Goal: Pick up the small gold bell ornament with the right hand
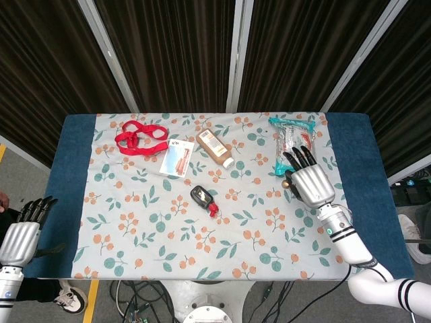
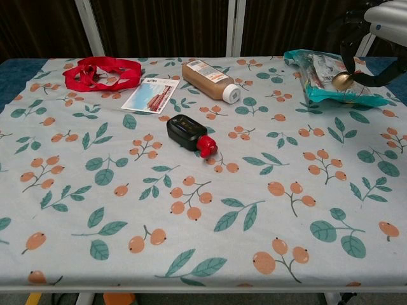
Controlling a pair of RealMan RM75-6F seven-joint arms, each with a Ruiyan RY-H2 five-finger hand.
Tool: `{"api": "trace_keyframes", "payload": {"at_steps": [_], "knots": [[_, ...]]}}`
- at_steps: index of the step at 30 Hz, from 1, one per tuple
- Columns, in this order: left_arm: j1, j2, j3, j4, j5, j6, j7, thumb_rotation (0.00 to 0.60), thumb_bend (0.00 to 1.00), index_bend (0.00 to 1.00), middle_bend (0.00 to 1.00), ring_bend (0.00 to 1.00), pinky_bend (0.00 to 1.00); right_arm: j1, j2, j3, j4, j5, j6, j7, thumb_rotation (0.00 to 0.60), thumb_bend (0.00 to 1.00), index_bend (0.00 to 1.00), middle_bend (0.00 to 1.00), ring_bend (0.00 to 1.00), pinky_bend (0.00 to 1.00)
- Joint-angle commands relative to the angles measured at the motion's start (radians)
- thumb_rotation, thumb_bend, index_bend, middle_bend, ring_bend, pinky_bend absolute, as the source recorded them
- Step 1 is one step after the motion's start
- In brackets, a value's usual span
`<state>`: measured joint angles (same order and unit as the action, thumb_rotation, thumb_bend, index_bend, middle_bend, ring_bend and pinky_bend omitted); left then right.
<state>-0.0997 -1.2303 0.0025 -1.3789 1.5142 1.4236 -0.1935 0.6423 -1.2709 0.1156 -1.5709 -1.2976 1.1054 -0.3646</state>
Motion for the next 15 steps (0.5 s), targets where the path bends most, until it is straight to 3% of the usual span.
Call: {"api": "trace_keyframes", "payload": {"at_steps": [1,3,8,15], "knots": [[0.001,-0.001,-0.002,0.001,-0.001,0.002,-0.004,0.600,0.00,0.09,0.03,0.00,0.04,-0.010,-0.022,-0.002,0.006,-0.006,0.016,-0.060,0.600,0.36,0.74,0.15,0.00,0.00],[0.001,-0.001,0.000,0.003,0.001,0.002,-0.003,0.600,0.00,0.09,0.03,0.00,0.04,-0.014,-0.014,0.007,-0.030,0.039,-0.026,0.010,0.600,0.35,0.74,0.15,0.00,0.00],[0.001,-0.001,0.001,0.004,-0.001,-0.001,-0.005,0.600,0.00,0.09,0.03,0.00,0.04,-0.005,0.010,-0.014,-0.044,0.053,-0.091,0.007,0.600,0.36,0.74,0.15,0.00,0.00],[0.000,-0.003,0.002,0.004,0.001,-0.002,-0.004,0.600,0.00,0.09,0.03,0.00,0.04,0.036,0.036,-0.038,-0.076,0.165,-0.220,-0.076,0.600,0.34,0.74,0.15,0.00,0.00]]}}
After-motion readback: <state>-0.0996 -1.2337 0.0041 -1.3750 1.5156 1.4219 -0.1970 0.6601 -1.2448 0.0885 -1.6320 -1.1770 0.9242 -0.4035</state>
